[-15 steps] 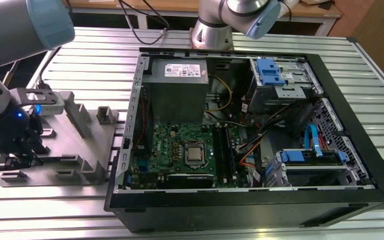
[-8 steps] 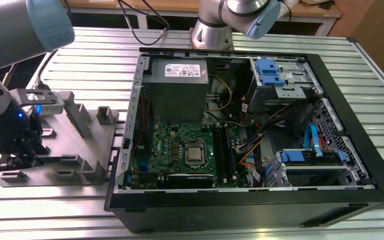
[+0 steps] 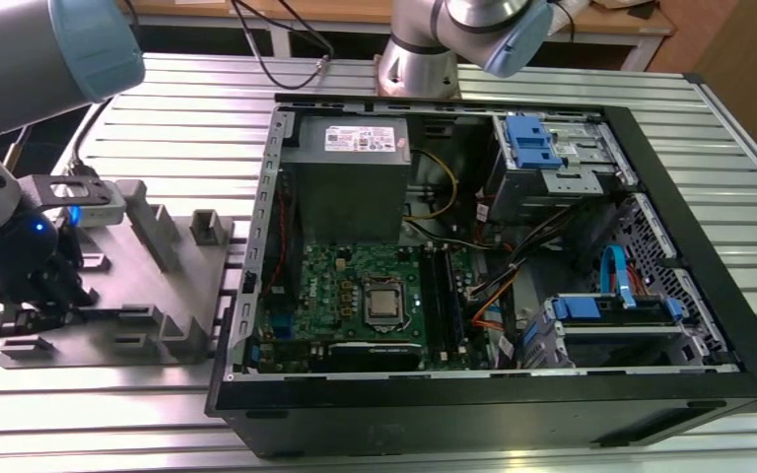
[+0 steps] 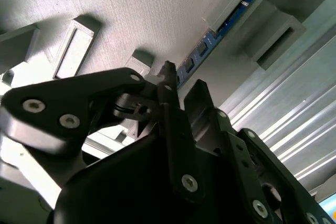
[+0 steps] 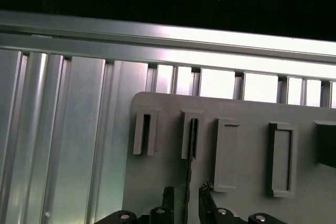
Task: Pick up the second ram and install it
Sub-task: 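Pick up the second ram and move it above second insertion slot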
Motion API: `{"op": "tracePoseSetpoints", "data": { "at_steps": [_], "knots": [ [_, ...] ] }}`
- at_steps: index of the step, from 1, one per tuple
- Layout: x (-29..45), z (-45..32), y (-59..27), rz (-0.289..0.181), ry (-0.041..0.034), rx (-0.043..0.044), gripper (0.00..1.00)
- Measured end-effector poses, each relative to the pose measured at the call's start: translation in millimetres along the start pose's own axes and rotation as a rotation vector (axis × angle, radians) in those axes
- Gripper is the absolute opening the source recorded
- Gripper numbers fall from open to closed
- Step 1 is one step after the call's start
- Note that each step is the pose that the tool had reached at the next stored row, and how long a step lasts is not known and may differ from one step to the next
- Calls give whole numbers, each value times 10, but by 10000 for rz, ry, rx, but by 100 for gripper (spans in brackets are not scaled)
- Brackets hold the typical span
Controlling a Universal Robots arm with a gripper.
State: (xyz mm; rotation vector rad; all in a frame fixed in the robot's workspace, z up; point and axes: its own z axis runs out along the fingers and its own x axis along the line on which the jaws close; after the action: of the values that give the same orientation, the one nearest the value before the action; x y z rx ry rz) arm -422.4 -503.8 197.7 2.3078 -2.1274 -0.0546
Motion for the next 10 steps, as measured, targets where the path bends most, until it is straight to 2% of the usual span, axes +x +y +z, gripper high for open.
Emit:
{"op": "tracePoseSetpoints", "data": {
  "at_steps": [1, 2, 3, 4, 10],
  "knots": [
    [0, 0, 0, -2, 0, 2, 31],
    [0, 0, 0, -4, 0, 3, 25],
    [0, 0, 0, -6, 0, 5, 25],
    [0, 0, 0, -8, 0, 6, 18],
    [0, -1, 0, 19, -2, 13, 18]
  ]
}}
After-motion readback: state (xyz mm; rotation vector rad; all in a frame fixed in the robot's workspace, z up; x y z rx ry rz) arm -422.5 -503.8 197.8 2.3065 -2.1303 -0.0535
